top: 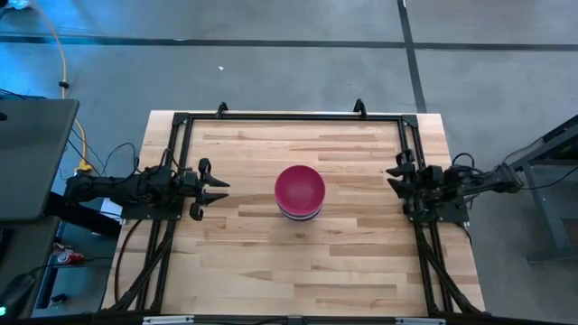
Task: Nest bowls inside each other
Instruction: Return to Home Position
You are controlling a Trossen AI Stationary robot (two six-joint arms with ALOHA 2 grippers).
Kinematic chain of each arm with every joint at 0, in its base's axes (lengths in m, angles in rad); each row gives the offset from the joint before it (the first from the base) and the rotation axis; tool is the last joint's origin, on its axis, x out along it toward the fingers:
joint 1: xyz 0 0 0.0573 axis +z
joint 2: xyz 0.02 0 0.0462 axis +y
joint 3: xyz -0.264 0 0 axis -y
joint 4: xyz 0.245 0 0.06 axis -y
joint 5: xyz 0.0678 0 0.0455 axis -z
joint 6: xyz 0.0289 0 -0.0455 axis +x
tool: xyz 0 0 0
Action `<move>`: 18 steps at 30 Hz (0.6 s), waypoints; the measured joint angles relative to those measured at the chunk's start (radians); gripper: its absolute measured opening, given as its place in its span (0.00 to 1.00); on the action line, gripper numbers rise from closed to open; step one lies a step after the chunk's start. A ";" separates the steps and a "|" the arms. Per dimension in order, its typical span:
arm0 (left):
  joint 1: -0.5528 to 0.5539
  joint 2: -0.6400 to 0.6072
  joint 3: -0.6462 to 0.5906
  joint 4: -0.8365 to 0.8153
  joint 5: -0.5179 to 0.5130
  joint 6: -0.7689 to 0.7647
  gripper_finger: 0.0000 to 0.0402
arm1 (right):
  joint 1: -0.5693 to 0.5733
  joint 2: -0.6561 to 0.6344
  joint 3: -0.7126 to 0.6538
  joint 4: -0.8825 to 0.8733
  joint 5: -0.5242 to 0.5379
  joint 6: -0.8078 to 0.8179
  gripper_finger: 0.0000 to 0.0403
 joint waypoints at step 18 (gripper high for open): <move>0.000 0.000 0.000 0.000 0.000 0.000 0.33 | -0.044 0.000 -0.011 0.055 0.110 -0.174 0.27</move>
